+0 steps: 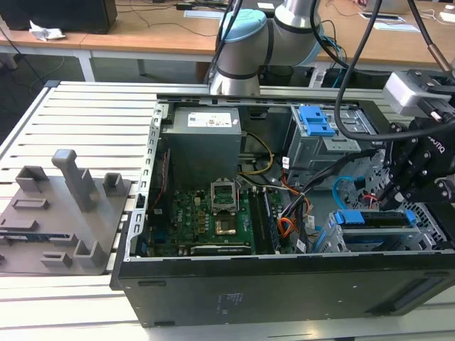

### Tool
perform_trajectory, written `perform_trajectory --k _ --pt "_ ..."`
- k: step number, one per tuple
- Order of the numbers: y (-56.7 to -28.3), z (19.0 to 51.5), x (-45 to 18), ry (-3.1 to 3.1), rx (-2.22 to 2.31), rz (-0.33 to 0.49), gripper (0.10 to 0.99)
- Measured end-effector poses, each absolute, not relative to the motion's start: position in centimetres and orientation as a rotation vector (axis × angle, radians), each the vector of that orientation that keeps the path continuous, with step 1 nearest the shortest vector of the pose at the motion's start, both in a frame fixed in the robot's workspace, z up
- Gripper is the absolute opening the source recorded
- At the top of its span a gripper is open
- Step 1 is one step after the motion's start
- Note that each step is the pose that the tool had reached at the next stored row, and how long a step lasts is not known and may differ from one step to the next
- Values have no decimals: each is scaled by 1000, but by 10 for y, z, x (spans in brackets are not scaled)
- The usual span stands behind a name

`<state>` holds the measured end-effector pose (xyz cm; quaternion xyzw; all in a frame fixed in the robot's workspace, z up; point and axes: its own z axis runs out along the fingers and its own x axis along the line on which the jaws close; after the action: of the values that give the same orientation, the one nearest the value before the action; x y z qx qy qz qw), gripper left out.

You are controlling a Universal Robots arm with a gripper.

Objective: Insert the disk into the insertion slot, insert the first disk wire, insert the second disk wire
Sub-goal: 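Insert the first disk wire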

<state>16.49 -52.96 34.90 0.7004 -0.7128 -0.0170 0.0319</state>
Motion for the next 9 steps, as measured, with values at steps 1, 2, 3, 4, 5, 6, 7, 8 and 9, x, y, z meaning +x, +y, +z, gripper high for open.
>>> perform_trajectory --k 1,2,3,4,5,6,7,8,9 --pt "-530 349 165 -2195 2157 -52 161" --pt "-532 348 165 -2195 2157 -52 161" --pt "-533 347 166 -2195 2157 -53 161" --pt "-533 345 166 -2195 2157 -52 161" --pt "-533 343 167 -2195 2156 -52 161" --pt "-533 343 167 -2195 2157 -53 161" --pt "-533 342 167 -2195 2157 -53 161" --pt "-533 342 167 -2195 2157 -53 161" --pt "-534 342 168 -2195 2157 -53 161"
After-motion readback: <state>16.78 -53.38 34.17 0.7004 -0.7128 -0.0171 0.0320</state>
